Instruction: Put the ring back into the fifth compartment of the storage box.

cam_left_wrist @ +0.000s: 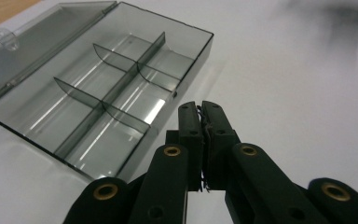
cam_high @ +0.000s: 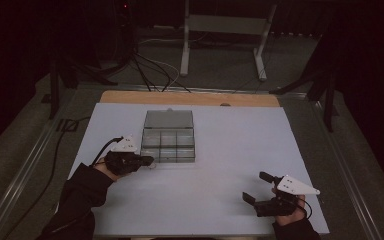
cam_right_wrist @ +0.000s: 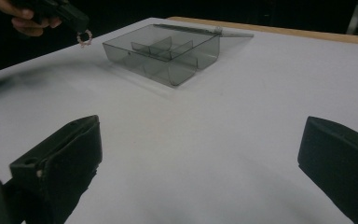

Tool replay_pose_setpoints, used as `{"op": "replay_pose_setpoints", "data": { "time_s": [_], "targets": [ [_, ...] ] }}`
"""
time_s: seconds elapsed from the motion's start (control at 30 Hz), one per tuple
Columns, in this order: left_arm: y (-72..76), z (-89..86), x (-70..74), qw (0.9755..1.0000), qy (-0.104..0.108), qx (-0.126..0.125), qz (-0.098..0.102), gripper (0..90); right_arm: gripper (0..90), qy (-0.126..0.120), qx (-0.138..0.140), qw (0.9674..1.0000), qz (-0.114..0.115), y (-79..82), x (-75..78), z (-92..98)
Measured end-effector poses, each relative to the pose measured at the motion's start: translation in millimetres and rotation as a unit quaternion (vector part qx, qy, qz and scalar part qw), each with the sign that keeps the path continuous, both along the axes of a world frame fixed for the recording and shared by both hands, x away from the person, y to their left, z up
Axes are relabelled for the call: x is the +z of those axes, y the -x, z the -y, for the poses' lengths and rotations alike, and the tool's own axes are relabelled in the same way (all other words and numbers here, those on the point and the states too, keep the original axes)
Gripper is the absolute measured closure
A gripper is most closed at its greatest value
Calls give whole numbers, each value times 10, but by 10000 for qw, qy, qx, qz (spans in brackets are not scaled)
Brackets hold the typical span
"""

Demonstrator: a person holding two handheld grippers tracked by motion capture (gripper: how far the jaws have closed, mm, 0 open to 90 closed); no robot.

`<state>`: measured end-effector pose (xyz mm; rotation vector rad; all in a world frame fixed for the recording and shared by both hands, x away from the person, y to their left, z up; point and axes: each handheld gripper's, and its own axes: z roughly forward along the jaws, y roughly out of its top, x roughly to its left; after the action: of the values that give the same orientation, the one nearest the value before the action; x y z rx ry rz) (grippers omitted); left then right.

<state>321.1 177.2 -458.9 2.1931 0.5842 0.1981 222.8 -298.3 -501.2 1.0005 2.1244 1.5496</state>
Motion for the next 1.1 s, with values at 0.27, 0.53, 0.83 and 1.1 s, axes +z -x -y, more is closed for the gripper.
{"op": "replay_pose_setpoints", "data": {
  "time_s": [0.27, 0.53, 0.83, 1.1],
  "targets": [
    [-64, 52, 19, 10000, 35, -10, 16, 898, 0, -7, 6, 10000, 2, 2, 1, 1],
    [-117, 89, 42, 10000, 79, -8, 46, 898, 0, -6, 3, 10000, 2, 4, 2, 2],
    [-181, 143, 52, 9999, 159, 44, 35, 897, 0, -5, 4, 10000, 3, 7, 4, 4],
    [-262, 167, 47, 9993, 302, 195, 32, 897, 0, -11, 10, 10000, -2, 5, 1, 4]
  ]
}}
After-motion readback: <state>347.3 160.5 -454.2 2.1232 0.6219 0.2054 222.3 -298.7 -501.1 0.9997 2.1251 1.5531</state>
